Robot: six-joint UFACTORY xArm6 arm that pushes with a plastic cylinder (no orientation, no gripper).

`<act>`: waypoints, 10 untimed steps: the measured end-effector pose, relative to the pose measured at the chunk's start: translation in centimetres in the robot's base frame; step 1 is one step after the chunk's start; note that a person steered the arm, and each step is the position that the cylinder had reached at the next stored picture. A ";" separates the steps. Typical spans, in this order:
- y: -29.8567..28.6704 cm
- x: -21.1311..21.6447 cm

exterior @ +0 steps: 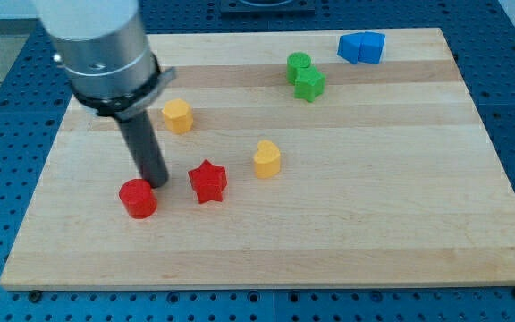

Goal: Move red circle close to the red star

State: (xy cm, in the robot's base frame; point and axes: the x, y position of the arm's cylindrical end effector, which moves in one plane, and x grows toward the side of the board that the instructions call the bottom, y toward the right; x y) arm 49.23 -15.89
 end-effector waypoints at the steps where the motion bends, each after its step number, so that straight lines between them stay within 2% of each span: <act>1: -4.6 0.1; 2: -5.2 5.1; 3: -4.9 8.3; 5: -4.1 4.1; 7: 1.5 3.5; 8: -0.5 3.5; 9: -5.8 3.3; 10: -7.5 1.9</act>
State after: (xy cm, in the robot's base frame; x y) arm 51.12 -23.41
